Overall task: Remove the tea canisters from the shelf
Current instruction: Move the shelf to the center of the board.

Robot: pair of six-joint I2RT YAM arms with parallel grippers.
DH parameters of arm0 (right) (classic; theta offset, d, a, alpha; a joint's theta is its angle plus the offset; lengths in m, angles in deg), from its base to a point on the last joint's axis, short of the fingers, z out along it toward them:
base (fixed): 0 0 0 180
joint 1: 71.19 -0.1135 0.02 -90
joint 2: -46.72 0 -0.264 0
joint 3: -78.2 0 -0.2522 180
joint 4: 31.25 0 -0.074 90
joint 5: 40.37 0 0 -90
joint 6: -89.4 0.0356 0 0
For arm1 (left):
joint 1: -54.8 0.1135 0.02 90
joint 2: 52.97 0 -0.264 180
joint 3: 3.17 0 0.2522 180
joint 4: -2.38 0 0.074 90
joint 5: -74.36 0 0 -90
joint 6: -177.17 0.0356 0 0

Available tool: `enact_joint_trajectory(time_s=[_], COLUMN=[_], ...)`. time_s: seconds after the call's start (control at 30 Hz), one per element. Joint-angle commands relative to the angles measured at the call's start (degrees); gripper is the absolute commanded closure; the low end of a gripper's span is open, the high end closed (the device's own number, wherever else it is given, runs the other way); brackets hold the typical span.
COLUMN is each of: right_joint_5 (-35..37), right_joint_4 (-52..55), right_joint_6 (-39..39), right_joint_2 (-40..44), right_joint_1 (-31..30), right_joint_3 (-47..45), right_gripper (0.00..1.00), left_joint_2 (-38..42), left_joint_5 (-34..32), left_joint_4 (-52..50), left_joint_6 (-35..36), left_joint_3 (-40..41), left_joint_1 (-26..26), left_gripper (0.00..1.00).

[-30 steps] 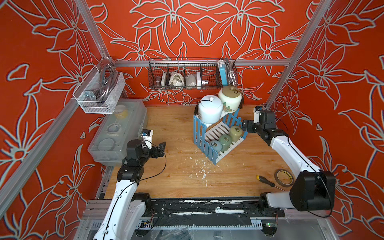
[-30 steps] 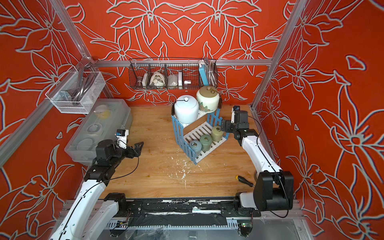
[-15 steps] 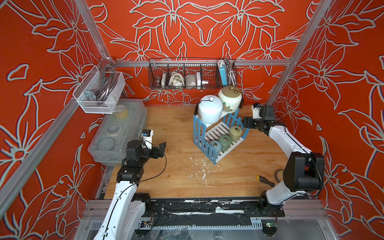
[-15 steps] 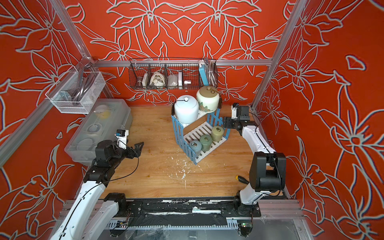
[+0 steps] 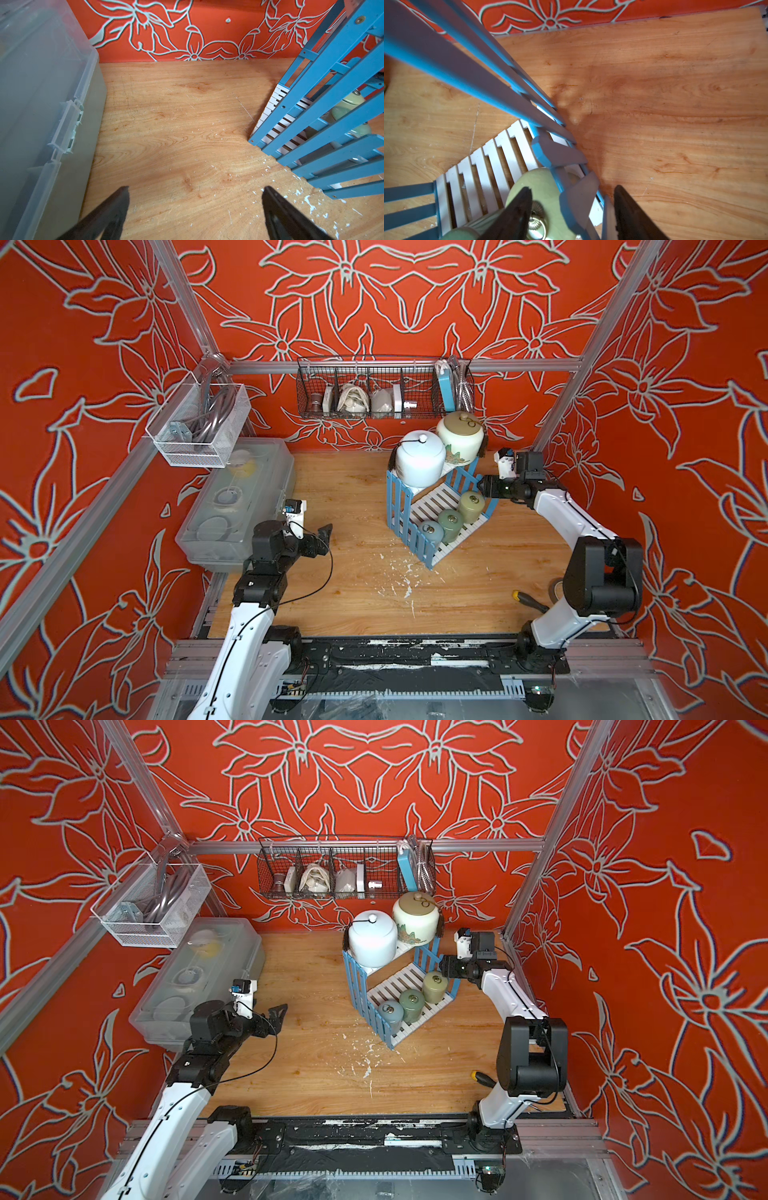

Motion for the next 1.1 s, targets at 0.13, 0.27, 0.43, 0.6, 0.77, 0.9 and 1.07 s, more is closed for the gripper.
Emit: enact_joint_trajectory(time_s=[0.13,0.27,0.43,0.6,0.77,0.9,1.07], right_joint_5=[-3.06,-3.02,-3.72,-3.87,-2.38,-0.69,2.43], right_joint_4=[-1.86,-3.21,-3.06,-3.65,-4.26,-4.28,-7.24], right_joint_6=[1.17,1.78,1.66,1.43,1.66,1.61,4.5], right_joint_2=[-0.53,0.24,0.84,1.81,4.38,6.41,10.43], right_joint_1=[-0.1,-0.19,-0.71,-1.41,-2.44,-3.94,-5.95], right_joint_3=[-2.03,-3.68,-4.28,-5.41,-7.33,-8.42,-13.02], right_gripper=[0.52,0.57,0.61,0.68,0.72,0.74,0.81], left_joint_2=[0.71,0.41,0.29,0.42,0.63,0.73,1.19], left_joint_5=[0.52,0.13,0.24,0.67,-0.17,0.23,0.49], left_joint_4=[0.41,-0.39,-0.16,0.01,-0.39,0.4,0.02], left_joint_6=[0.49,0.18,-0.15,0.01,-0.01,-0.07,0.17], left_joint_3=[-0.24,-0.66,-0.8,-0.66,-0.77,-0.66,-0.57], left_joint_1=[0.28,0.25,0.38,0.31,0.33,0.27,-0.02], left_gripper=[0.02,0.02,0.01,0.02,0.02,0.02,0.02])
